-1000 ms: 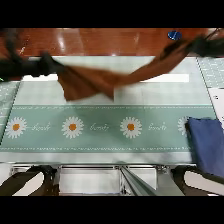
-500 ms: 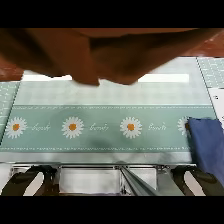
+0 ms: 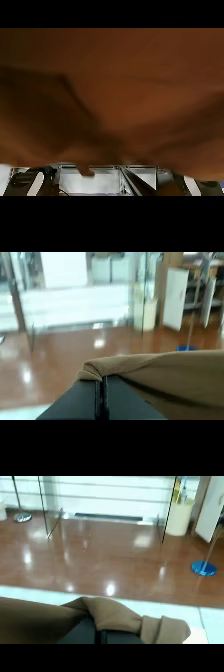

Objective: Fold the shirts.

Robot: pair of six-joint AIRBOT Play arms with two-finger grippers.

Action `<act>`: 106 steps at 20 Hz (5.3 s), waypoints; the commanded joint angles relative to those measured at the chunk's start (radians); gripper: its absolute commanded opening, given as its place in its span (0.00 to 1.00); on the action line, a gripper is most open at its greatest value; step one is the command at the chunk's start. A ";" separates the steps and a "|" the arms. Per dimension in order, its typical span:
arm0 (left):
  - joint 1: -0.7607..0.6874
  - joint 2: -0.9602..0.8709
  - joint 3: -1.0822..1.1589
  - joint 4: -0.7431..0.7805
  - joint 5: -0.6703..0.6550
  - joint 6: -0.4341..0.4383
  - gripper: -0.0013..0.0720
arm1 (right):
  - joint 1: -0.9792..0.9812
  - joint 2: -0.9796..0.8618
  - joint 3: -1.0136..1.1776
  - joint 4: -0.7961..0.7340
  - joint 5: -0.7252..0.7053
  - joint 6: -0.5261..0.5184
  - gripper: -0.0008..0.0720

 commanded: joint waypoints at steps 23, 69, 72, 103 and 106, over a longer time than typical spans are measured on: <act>-0.004 -1.077 -0.297 -0.232 0.299 -0.074 0.42 | 0.072 -1.355 -0.042 0.595 -0.377 -0.010 0.59; 0.286 -0.796 -1.120 -0.447 0.186 0.145 0.05 | -0.357 -0.521 -1.422 0.500 -0.394 -0.185 0.58; 0.285 -0.796 -1.120 -0.448 0.184 0.144 0.05 | -0.345 -0.611 -1.421 0.617 -0.429 -0.235 0.57; 0.103 0.051 -0.006 0.084 0.011 -0.010 0.05 | -0.046 -0.006 0.027 -0.028 -0.052 0.022 0.04; 0.006 0.050 -0.006 0.351 -0.152 -0.060 0.05 | -0.038 -0.007 0.010 -0.070 0.045 0.043 0.04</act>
